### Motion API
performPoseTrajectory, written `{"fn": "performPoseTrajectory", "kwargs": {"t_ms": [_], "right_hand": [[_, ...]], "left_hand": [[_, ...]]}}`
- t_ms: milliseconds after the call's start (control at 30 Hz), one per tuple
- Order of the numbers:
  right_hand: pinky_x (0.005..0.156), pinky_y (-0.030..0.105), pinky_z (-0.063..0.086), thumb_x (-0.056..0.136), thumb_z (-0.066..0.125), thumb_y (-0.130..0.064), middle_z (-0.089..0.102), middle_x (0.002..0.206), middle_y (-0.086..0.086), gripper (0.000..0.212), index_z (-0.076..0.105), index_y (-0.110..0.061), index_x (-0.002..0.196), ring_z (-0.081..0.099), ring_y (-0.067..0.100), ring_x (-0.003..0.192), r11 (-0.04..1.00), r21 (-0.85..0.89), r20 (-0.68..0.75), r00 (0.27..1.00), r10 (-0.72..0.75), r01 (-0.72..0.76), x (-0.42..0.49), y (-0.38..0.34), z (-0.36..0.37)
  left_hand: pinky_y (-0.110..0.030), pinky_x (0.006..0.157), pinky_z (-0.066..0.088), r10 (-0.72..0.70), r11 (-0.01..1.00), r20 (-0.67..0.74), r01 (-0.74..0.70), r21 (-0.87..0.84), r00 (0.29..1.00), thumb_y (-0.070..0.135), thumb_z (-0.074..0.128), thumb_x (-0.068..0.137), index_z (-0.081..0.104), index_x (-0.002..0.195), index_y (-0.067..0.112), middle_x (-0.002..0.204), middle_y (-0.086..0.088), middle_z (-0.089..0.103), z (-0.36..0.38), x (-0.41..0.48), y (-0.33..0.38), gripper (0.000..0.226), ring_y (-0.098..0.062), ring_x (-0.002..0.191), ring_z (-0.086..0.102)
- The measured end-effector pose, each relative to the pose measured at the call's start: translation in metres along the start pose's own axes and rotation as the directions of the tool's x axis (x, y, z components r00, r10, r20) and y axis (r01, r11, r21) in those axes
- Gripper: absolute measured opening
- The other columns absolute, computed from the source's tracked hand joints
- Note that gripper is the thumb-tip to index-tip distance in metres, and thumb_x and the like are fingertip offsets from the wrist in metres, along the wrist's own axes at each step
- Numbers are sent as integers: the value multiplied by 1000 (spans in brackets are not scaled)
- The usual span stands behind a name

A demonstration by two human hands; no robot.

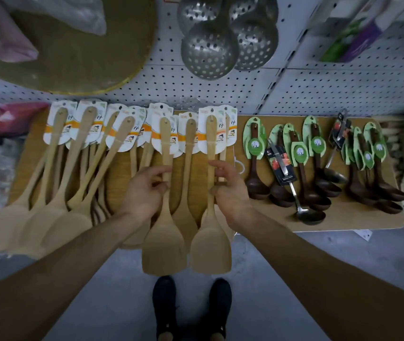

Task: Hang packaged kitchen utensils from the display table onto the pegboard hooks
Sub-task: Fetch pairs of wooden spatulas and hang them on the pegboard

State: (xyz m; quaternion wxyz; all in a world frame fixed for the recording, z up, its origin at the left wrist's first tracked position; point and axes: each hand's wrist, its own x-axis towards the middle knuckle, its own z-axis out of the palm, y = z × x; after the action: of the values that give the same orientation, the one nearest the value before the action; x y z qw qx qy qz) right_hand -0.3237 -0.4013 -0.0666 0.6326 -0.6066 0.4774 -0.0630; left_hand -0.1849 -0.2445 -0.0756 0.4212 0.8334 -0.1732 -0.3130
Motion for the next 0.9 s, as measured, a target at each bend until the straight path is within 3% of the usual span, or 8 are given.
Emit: {"fn": "performPoseTrajectory", "kwargs": {"t_ms": [67, 133, 233, 400, 533, 600, 700, 900], "right_hand": [[79, 35, 65, 91, 50, 23, 66, 123, 3, 70, 63, -26, 139, 71, 6, 93, 999, -21, 22, 999, -35, 35, -24, 3, -17], [74, 26, 62, 92, 53, 21, 66, 122, 5, 68, 62, -25, 141, 70, 4, 91, 996, -57, 26, 998, -60, 62, -48, 7, -36], [81, 25, 62, 94, 60, 18, 69, 119, 6, 63, 60, -30, 135, 71, 13, 98, 996, -38, -30, 996, -80, 79, -83, 11, -66], [77, 26, 59, 91, 57, 20, 71, 106, -8, 68, 61, -34, 132, 68, 6, 87, 994, -9, -192, 975, -111, 112, -142, 7, -122], [73, 38, 61, 92, 51, 18, 65, 99, -21, 74, 59, -42, 134, 64, 9, 84, 983, 0, -357, 919, -170, 182, -201, -3, -174], [72, 33, 60, 93, 51, 14, 63, 102, -23, 76, 57, -49, 136, 63, 10, 87, 973, -7, -454, 866, -208, 229, -233, -12, -203], [74, 22, 57, 95, 52, 9, 61, 106, -26, 77, 54, -56, 137, 62, 7, 91, 963, 6, -551, 804, -221, 269, -279, -29, -251], [77, 23, 55, 96, 59, 3, 63, 105, -21, 73, 51, -57, 137, 62, 8, 90, 923, -26, -692, 660, -294, 384, -358, -64, -354]], "left_hand": [[-29, 70, 60, -9, 996, 26, 11, -86, 1000, 4, 66, 103, 76, 123, 31, 121, -3, 70, -5, -19, 5, 34, -20, 87, 70], [-30, 69, 61, -7, 989, 67, 17, -150, 998, 1, 66, 102, 76, 114, 33, 115, -1, 71, -5, -36, 15, 36, -19, 89, 70], [-15, 65, 57, 39, 986, 153, -13, -165, 987, -2, 66, 101, 76, 110, 35, 111, 6, 68, 1, -56, 40, 39, 4, 91, 67], [-38, 78, 63, 140, 987, 347, -102, -125, 928, -9, 64, 99, 71, 120, 36, 111, 1, 62, 33, -85, 94, 49, -14, 94, 63], [-31, 78, 61, 252, 967, 500, -225, -116, 828, -10, 66, 98, 62, 137, 40, 107, 4, 60, 68, -113, 146, 64, -14, 90, 63], [-23, 83, 56, 309, 948, 564, -298, -115, 766, -8, 67, 98, 61, 138, 47, 100, 18, 59, 84, -125, 177, 69, -6, 89, 62], [-21, 86, 53, 372, 914, 652, -384, -132, 661, -8, 67, 97, 61, 137, 57, 95, 24, 56, 109, -149, 232, 76, -4, 88, 60], [-4, 70, 44, 515, 810, 713, -541, -225, 476, -12, 64, 96, 62, 138, 50, 91, 32, 66, 175, -222, 363, 75, 6, 73, 57]]}}
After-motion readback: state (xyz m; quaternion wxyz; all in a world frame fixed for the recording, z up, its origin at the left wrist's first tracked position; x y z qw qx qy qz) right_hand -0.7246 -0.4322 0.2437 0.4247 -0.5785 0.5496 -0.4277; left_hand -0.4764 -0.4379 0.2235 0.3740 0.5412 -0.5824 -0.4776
